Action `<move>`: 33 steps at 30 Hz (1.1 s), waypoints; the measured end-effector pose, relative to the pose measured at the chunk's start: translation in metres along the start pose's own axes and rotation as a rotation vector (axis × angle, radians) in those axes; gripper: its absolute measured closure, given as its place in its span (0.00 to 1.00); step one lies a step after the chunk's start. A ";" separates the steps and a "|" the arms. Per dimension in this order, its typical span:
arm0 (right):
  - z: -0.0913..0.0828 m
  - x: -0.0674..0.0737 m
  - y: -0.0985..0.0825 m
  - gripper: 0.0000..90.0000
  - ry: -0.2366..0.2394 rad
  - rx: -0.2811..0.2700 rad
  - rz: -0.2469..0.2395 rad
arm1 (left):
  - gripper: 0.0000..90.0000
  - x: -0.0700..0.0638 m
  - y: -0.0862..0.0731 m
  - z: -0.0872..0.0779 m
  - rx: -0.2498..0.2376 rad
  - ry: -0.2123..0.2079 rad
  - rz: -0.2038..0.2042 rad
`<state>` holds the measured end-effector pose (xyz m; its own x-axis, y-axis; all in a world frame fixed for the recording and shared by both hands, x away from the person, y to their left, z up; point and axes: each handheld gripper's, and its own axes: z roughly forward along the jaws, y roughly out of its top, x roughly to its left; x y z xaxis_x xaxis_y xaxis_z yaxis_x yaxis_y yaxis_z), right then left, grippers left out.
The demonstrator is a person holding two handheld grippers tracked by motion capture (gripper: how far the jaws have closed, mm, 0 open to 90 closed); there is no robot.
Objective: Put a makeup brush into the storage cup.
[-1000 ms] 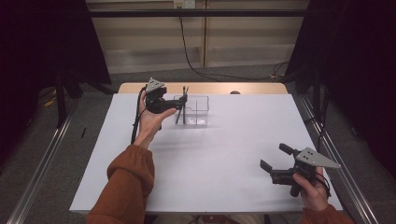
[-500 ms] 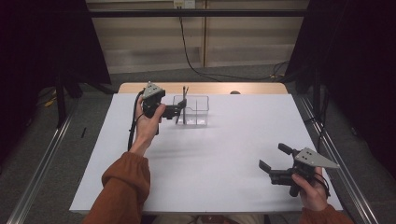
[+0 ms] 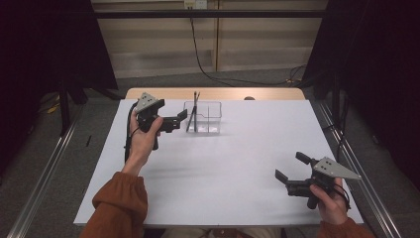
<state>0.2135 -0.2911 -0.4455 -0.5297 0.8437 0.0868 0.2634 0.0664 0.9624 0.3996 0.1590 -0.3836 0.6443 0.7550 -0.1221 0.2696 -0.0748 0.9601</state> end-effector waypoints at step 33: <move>0.001 0.001 0.001 0.00 -0.003 0.002 0.005 | 0.03 -0.006 -0.044 -0.106 0.003 0.051 -0.006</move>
<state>0.2138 -0.2903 -0.4451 -0.5259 0.8457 0.0907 0.2679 0.0635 0.9614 0.3083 0.2268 -0.3984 0.6053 0.7877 -0.1150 0.2757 -0.0719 0.9586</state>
